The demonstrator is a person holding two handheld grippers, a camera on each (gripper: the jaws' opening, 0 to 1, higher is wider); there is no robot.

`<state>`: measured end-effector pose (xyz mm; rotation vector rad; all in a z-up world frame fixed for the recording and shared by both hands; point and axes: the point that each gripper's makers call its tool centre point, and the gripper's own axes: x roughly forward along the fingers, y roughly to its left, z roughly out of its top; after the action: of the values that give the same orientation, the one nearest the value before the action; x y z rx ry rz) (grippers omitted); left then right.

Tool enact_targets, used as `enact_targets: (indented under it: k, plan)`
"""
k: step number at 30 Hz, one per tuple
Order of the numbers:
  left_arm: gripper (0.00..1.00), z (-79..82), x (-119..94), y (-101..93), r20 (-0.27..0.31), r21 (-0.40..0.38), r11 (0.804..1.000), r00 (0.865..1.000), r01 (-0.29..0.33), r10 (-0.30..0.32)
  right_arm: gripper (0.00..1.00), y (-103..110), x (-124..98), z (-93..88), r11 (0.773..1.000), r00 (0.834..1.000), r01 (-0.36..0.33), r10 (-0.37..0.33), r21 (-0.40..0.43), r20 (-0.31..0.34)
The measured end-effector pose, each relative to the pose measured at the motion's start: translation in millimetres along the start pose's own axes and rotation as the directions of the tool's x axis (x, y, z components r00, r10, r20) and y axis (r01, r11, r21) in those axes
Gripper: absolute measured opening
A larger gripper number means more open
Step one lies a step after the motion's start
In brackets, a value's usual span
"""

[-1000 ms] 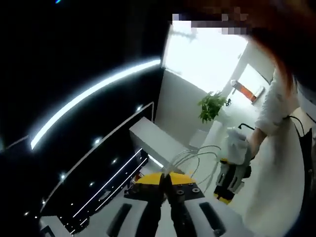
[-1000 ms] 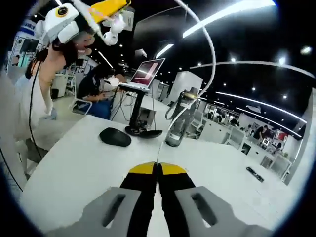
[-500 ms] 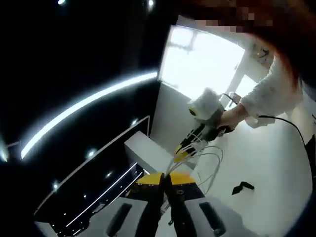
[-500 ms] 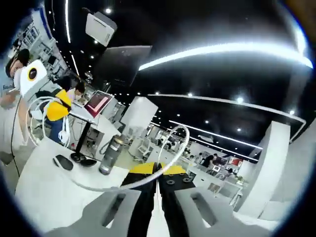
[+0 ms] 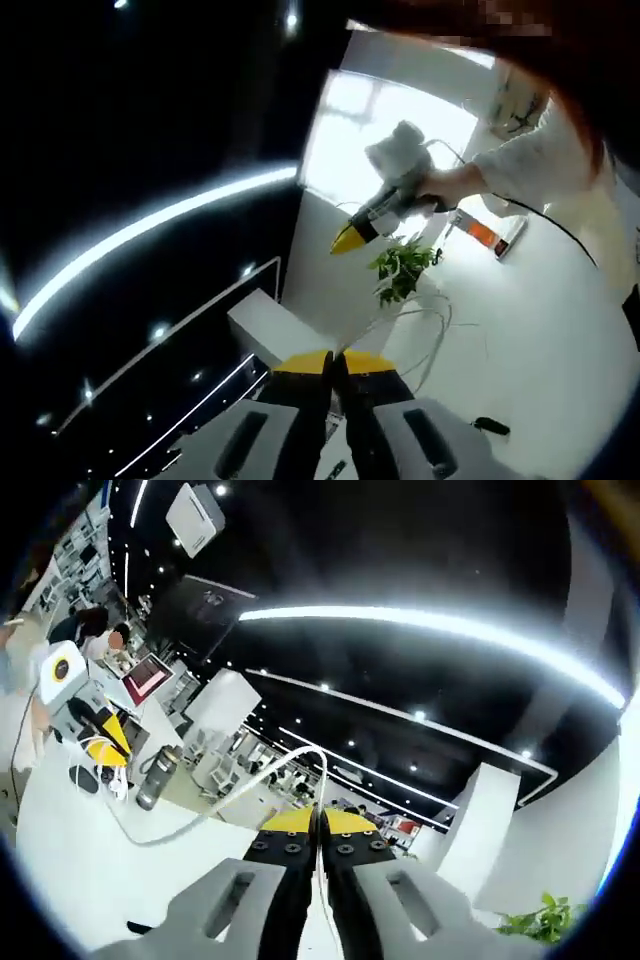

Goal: Peel open the Velcro strap on the desktop, arrange the wired earphones neatly onto it, and close the Velcro strap to secure them.

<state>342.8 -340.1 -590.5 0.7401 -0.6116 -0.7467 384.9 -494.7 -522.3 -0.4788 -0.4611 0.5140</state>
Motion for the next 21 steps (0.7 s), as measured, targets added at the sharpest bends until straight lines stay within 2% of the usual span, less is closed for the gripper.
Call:
enact_targets:
  k: [3, 5, 9, 11, 15, 17, 21]
  plan:
    - [0.07, -5.1, 0.5, -16.9, 0.011, -0.072, 0.997, 1.0, 0.021, -0.02, 0.04, 28.6, -17.4, -22.5, 0.997, 0.995, -0.064, 0.067, 0.036, -0.075]
    - [0.07, -14.2, -3.0, -24.6, 0.008, -0.127, 0.992, 1.0, 0.019, -0.018, 0.04, 52.7, -29.6, -39.0, 0.993, 0.988, -0.104, 0.11, 0.058, -0.11]
    - [0.07, -30.3, -15.0, -43.0, 0.005, -0.198, 0.98, 1.0, -0.001, 0.002, 0.04, 103.5, -46.7, -76.4, 0.982, 0.974, -0.161, 0.174, 0.098, -0.143]
    - [0.07, -37.3, -21.0, -52.4, 0.008, -0.231, 0.973, 1.0, -0.007, 0.009, 0.04, 125.7, -48.9, -95.7, 0.978, 0.97, -0.178, 0.193, 0.109, -0.149]
    - [0.07, -48.0, -29.5, -61.6, 0.015, -0.283, 0.959, 1.0, -0.021, 0.026, 0.04, 162.6, -44.3, -128.2, 0.973, 0.961, -0.217, 0.227, 0.078, -0.157]
    - [0.07, -53.2, -32.9, -64.3, 0.015, -0.305, 0.952, 0.999, -0.024, 0.03, 0.04, 187.7, -40.4, -147.2, 0.954, 0.941, -0.27, 0.291, 0.133, -0.176]
    - [0.07, -71.2, -42.4, -71.5, -0.018, -0.35, 0.936, 0.999, -0.045, 0.041, 0.04, 207.8, -28.9, -164.9, 0.935, 0.919, -0.309, 0.341, 0.175, -0.197]
